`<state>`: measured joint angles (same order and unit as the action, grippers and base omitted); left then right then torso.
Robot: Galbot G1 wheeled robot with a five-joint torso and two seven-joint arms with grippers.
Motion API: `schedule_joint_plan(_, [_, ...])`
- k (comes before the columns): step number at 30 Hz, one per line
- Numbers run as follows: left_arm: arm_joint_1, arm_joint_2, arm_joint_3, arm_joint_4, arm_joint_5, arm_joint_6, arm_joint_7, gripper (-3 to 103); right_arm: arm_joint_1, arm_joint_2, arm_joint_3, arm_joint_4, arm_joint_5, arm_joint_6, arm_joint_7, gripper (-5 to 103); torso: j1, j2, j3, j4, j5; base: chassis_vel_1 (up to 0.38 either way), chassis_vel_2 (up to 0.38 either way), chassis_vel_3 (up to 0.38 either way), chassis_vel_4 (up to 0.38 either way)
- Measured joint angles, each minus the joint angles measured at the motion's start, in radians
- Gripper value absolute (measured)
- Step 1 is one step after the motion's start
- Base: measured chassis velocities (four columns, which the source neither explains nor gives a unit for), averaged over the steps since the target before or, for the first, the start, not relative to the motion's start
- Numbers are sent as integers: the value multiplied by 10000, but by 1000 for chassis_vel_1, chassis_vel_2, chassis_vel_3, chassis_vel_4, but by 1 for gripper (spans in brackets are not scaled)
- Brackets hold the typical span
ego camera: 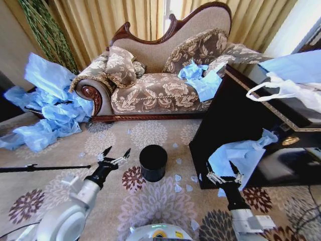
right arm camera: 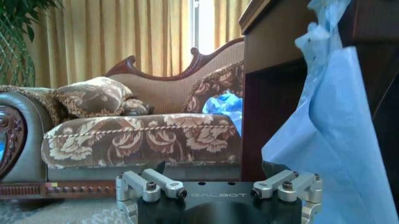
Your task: Place a garbage bag over the trash bin.
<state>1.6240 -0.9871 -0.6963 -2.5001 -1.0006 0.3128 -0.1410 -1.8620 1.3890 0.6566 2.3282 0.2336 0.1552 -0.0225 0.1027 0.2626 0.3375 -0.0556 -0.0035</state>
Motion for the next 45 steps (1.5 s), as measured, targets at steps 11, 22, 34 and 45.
schedule_joint_plan(11, [-1963, 1713, 1314, 134, -3157, -93, -879, 100, 537, -300, -278, -705, 112, -99, 128, 100, 0, 0, 0, 5, 1, 0, 0, 0, 0])
schedule_joint_plan(22, [-4953, 1841, 4272, 874, -5793, -277, -1392, 100, 802, -483, -145, -1156, 342, -170, 201, 100, 0, -1, 0, 3, 1, 0, 0, 0, 0])
schedule_joint_plan(34, [-8551, 676, 7596, 2435, -7339, -241, -1929, 100, 775, -355, -486, -1292, 53, -180, 276, 100, 0, -1, 0, 3, 1, 0, 0, 0, 0])
schedule_joint_plan(45, [-10857, -2352, 10131, 4420, -7685, -197, -2537, 100, 811, -365, -425, -1503, 10, -260, 468, 100, 0, -1, 0, 1, 5, 0, 0, 0, 0])
